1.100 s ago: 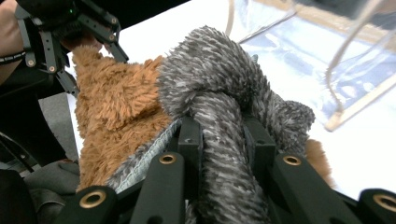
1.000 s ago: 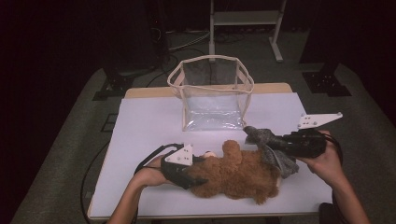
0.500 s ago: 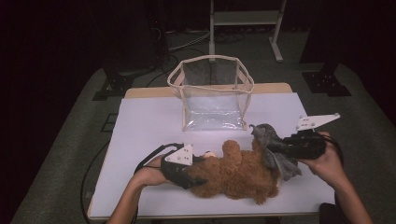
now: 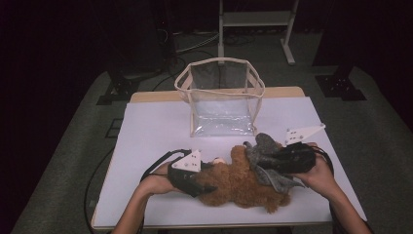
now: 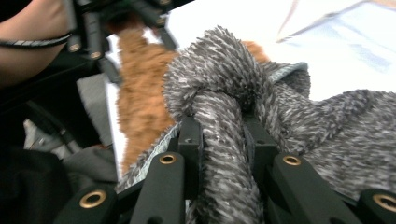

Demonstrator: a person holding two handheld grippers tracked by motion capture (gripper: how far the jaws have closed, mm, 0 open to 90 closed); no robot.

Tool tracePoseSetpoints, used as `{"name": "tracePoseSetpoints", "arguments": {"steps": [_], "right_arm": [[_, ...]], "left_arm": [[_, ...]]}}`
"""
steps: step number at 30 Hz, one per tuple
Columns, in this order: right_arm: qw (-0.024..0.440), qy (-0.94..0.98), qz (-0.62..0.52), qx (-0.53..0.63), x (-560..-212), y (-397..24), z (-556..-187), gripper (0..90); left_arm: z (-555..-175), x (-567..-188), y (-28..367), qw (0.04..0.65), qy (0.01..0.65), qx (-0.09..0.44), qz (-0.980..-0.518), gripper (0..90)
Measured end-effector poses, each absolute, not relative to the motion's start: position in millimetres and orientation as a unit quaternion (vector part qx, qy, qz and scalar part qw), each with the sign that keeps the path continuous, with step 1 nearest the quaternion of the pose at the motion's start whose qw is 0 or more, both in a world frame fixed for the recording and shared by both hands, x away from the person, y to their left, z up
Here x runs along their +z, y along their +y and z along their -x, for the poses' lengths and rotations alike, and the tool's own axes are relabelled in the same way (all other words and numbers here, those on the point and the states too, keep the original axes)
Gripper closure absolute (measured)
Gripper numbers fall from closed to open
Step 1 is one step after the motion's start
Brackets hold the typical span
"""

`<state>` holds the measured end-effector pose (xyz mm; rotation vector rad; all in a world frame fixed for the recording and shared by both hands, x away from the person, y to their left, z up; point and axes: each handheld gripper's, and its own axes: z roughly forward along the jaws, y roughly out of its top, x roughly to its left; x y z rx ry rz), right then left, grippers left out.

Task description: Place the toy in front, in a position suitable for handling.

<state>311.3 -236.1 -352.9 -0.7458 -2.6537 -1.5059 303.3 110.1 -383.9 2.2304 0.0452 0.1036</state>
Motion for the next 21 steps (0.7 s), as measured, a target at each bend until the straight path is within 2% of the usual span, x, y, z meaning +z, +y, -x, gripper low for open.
{"name": "tracePoseSetpoints", "arguments": {"steps": [5, 7, 15, 17, 21], "right_arm": [[0.004, -0.836, 0.263, -0.481, -363, -251, -315, 72.7], [0.002, -0.84, 0.262, -0.475, -369, -248, -313, 73.0], [0.012, -0.831, 0.268, -0.487, -379, -253, -306, 73.5], [0.016, -0.827, 0.271, -0.493, -381, -255, -306, 73.5], [0.002, -0.826, 0.273, -0.494, -374, -255, -307, 73.3]], "left_arm": [[-305, -384, 110, 0.442, 0.019, 0.038, -0.896, 34.5], [-306, -383, 110, 0.444, 0.025, 0.037, -0.895, 31.3], [-311, -393, 96, 0.42, 0.065, 0.053, -0.903, 3.3], [-314, -398, 93, 0.421, 0.074, 0.042, -0.903, 3.3], [-316, -398, 97, 0.433, 0.084, 0.043, -0.897, 15.2]]}}
